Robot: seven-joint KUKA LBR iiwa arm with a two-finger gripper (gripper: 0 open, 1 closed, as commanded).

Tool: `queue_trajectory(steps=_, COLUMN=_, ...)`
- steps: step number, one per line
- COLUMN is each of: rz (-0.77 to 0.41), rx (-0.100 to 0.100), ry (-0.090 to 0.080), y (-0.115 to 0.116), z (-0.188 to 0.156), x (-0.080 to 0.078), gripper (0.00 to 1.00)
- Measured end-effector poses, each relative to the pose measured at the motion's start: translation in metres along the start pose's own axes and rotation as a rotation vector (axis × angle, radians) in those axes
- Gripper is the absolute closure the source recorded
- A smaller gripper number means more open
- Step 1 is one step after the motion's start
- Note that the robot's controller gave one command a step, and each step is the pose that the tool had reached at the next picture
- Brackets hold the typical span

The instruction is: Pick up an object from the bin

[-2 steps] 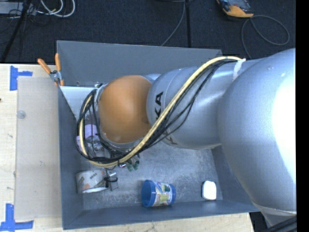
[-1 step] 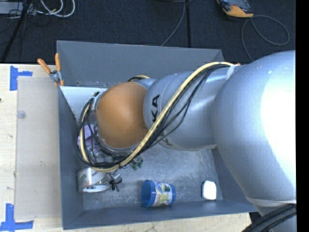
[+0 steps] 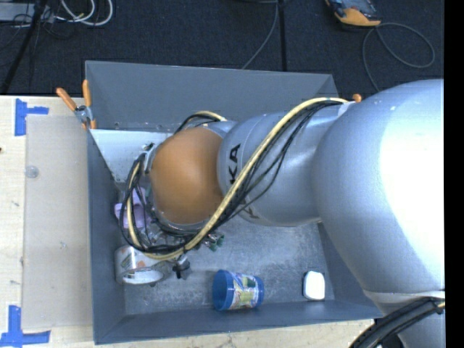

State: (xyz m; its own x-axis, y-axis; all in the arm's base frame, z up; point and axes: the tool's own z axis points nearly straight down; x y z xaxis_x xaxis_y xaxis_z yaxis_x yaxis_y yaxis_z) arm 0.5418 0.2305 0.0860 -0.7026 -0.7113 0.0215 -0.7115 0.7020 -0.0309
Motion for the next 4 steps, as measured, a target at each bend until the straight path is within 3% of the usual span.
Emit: queue_trajectory(steps=4, rz=0.006, rx=-0.004, ry=-0.001, y=-0.001, z=-0.027, x=0.003, gripper=1.00)
